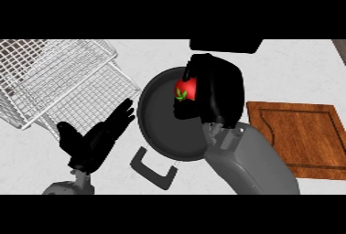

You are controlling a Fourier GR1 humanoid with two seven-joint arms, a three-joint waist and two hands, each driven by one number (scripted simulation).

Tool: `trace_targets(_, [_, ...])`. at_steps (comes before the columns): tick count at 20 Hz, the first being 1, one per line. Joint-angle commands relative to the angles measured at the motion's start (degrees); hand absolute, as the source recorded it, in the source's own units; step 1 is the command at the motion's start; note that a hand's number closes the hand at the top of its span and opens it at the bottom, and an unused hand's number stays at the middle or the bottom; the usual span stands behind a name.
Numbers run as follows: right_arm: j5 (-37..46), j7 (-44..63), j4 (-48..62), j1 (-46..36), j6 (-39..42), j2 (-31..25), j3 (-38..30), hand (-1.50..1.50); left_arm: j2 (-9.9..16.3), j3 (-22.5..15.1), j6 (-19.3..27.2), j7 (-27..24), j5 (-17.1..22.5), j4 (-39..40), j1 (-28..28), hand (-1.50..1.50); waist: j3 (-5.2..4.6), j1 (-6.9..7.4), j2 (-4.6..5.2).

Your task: Pick the tomato from the cutting board and place it in the pot

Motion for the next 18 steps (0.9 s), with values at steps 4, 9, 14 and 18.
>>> trace_targets(4, [-10.8, -1.4, 26.9, -14.8, -12.4, 0.3, 0.5, 1.5, -1.2, 0.5, 1.6, 1.6, 0.0, 0.4, -2.0, 0.0, 0.01, -0.54, -0.25])
trace_targets(9, [-18.8, -4.6, 34.7, -14.5, -28.6, 0.3, -1.5, -1.5, -0.9, -0.6, 0.7, 2.0, 0.0, -1.0, -1.2, 0.0, 0.08, 1.29, 0.33])
trace_targets(14, [-31.6, -17.8, 36.2, -14.3, -36.6, 0.3, -4.7, -1.5, -0.5, -0.7, -1.0, -0.7, -0.8, 2.8, -2.1, 0.0, 0.11, 0.64, 0.72])
trace_targets(18, [-39.9, -24.0, 40.9, -16.0, -44.5, 0.3, -0.5, -1.5, -0.3, 0.3, -0.3, 1.1, 0.0, 1.6, -2.6, 0.0, 0.11, 1.42, 0.4])
